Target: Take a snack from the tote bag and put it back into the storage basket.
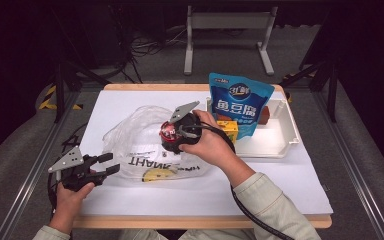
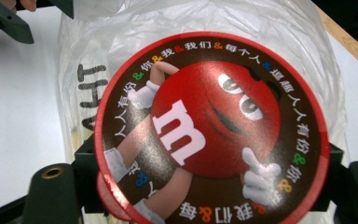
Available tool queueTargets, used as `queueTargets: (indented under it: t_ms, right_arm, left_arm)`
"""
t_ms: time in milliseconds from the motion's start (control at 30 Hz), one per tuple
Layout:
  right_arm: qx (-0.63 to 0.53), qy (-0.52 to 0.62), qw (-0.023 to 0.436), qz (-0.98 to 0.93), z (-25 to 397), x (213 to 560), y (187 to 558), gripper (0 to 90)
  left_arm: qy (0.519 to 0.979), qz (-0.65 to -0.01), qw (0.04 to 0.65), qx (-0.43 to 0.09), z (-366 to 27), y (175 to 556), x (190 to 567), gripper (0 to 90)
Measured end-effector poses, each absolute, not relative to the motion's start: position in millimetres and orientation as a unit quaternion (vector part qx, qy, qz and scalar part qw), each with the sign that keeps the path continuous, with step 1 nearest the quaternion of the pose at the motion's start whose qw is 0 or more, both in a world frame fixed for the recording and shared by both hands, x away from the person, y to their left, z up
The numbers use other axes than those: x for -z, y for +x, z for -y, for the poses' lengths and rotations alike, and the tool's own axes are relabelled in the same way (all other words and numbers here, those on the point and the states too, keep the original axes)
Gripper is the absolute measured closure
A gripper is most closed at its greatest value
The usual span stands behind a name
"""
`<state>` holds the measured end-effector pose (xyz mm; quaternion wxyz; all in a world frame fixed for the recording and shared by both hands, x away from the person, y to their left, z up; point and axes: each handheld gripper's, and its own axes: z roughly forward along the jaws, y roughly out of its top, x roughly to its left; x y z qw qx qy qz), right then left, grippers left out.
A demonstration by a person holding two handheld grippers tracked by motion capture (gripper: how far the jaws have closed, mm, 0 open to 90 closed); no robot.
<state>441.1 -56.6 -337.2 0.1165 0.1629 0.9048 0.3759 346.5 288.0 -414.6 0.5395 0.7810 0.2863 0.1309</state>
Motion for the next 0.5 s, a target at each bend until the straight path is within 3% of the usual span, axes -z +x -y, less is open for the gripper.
queueTargets:
  t_ms: [500]
  right_arm:
    - [-0.371, 0.186, 0.134, -0.900, 95.5, 321.6, 427.4, 25.5]
  left_arm:
    - [0.781, -0.285, 0.539, -0.134, -287.5, 347.5, 414.3, 45.2]
